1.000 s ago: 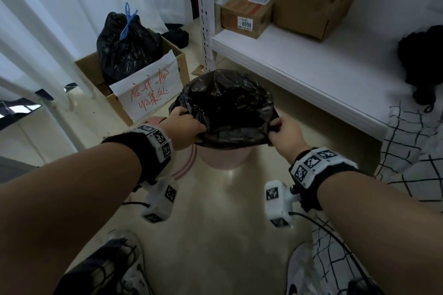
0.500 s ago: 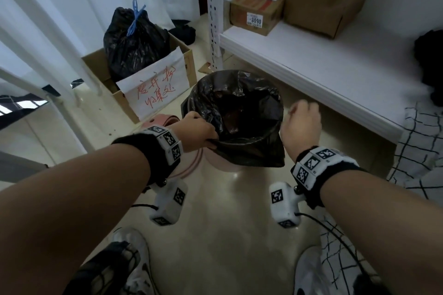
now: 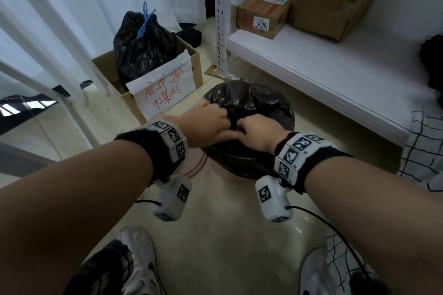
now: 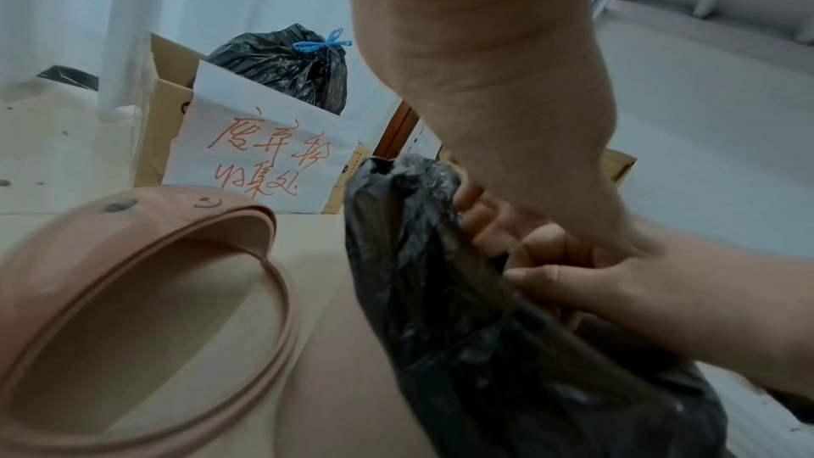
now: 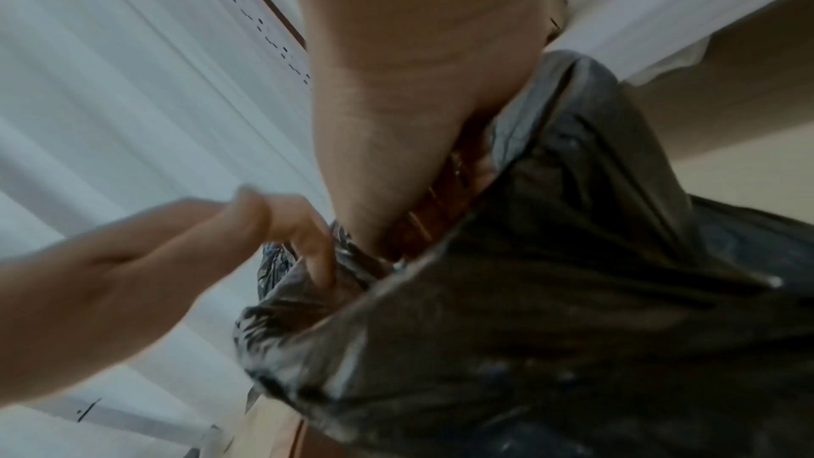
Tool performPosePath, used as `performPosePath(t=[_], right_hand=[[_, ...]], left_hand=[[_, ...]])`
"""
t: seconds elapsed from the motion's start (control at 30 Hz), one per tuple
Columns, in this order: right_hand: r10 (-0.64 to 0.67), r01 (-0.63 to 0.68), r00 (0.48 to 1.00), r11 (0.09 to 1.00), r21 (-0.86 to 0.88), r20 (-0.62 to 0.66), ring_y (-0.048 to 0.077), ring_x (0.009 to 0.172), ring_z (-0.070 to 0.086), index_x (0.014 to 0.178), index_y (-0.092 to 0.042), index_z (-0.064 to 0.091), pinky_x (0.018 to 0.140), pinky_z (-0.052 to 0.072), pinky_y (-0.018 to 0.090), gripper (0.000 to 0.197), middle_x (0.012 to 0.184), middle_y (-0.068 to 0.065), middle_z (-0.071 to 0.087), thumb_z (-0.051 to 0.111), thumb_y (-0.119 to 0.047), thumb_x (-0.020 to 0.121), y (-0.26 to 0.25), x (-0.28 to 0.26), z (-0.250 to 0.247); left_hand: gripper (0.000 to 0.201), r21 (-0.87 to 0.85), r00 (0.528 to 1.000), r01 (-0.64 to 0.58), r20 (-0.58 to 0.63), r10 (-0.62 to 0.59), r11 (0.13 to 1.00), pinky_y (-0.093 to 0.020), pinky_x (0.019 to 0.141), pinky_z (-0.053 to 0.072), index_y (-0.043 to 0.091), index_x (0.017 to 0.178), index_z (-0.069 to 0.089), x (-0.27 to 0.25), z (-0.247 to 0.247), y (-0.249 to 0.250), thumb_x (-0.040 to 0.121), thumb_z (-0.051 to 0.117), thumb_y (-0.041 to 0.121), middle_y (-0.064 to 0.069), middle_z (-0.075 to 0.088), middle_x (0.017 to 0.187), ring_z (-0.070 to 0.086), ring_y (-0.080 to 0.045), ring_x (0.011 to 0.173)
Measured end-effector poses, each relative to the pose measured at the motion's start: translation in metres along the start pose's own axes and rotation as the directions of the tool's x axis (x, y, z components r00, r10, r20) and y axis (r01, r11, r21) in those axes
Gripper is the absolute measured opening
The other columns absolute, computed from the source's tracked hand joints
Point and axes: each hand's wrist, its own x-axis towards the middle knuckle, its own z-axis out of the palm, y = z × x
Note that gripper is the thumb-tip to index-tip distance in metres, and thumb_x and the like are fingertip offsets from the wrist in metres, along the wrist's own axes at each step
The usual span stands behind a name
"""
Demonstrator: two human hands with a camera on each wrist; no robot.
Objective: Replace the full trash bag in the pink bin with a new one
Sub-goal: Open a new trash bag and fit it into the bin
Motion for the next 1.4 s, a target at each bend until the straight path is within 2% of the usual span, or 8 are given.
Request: performPosePath(t=[0.27,0.43,0.53,0.67,0.77,0.87,1.17,1.4], right_hand=[[0.334,-0.024,0.866,0.771,-0.637,0.371,0.023,0.149,-0.008,0.148,-0.032,0.024,0.107,-0.019,0.067,0.060,0.159,-0.005,0.018,0.026,-0.058,0.094,0.049,-0.001,-0.014],[0.146,-0.083,0.983,0.890,-0.447,0.109,0.026,0.122,0.049,0.106,-0.021,0.064,0.117,0.000,0.057,0.029,0.115,0.004,0.064,0.041,-0.030,0.091,0.038,-0.007,-0.014],[-0.030,-0.002,0.997,0.921,-0.390,-0.076,0.029,0.126,0.042,0.121,-0.019,0.054,0.113,0.014,0.051,0.035,0.131,0.010,0.050,0.045,-0.029,0.089,0.027,-0.006,-0.005],[0.192,-0.106,0.949,0.941,-0.322,0.249,0.029,0.148,0.005,0.151,-0.028,0.014,0.117,-0.003,0.055,0.065,0.161,0.006,0.003,0.029,-0.056,0.095,0.020,0.004,0.003],[0.249,-0.227,0.818,0.968,-0.106,0.519,0.027,0.144,0.025,0.149,-0.013,0.025,0.117,0.017,0.040,0.068,0.156,0.011,0.024,0.016,-0.056,0.098,0.016,0.011,0.004],[0.041,-0.134,0.932,0.962,0.238,0.361,0.027,0.134,0.040,0.136,-0.010,0.047,0.111,0.027,0.032,0.062,0.144,0.012,0.045,0.023,-0.052,0.098,-0.007,0.011,-0.002],[-0.129,0.025,0.971,0.892,0.452,0.202,0.014,0.060,0.048,0.067,-0.007,0.059,0.061,0.040,0.023,0.042,0.063,0.005,0.054,0.050,-0.036,0.095,-0.030,0.006,0.014],[-0.091,0.029,0.961,0.972,0.231,0.263,0.017,0.096,0.061,0.102,-0.007,0.071,0.087,0.045,0.022,0.022,0.108,0.007,0.070,0.052,-0.012,0.092,-0.011,0.006,0.018]], left_hand=[[0.059,0.065,0.874,0.239,0.421,-0.244,0.969,-0.045,0.119,-0.004,0.018,0.145,0.036,0.033,0.001,0.010,0.095,0.039,0.050,-0.005,0.021,0.158,0.008,-0.024,0.148],[0.041,0.090,0.861,0.242,0.440,-0.256,0.966,-0.049,0.117,0.004,0.017,0.119,0.060,0.044,-0.006,0.010,0.095,0.041,0.045,-0.004,0.059,0.128,0.045,-0.026,0.128],[0.037,0.046,0.931,0.170,0.320,-0.176,0.984,-0.044,0.106,0.023,0.021,0.102,0.062,0.040,-0.010,0.009,0.095,0.036,0.046,0.002,0.066,0.104,0.058,-0.022,0.102],[0.034,0.004,0.974,0.171,0.149,-0.169,0.985,-0.039,0.101,0.032,0.026,0.115,0.059,0.020,0.005,-0.001,0.095,0.036,0.042,0.002,0.060,0.117,0.053,-0.022,0.111],[0.036,-0.151,0.965,0.261,0.042,-0.258,0.953,-0.041,0.104,0.033,0.026,0.125,0.054,0.007,0.012,-0.011,0.094,0.039,0.039,0.000,0.048,0.133,0.044,-0.024,0.122],[0.039,-0.348,0.905,0.369,-0.078,-0.419,0.862,-0.040,0.101,0.040,0.018,0.128,0.050,-0.009,0.017,-0.019,0.091,0.049,0.032,-0.007,0.044,0.133,0.045,-0.027,0.120],[0.039,-0.685,0.783,0.564,0.267,-0.562,0.461,-0.031,0.080,0.048,0.010,0.127,0.047,-0.021,0.026,-0.027,0.094,0.052,0.031,-0.011,0.066,0.113,0.062,-0.024,0.097],[0.032,-0.812,0.774,0.549,0.403,-0.489,0.199,-0.045,0.085,0.057,0.005,0.119,0.049,-0.010,0.032,-0.016,0.097,0.048,0.029,-0.019,0.072,0.100,0.071,-0.030,0.087]])
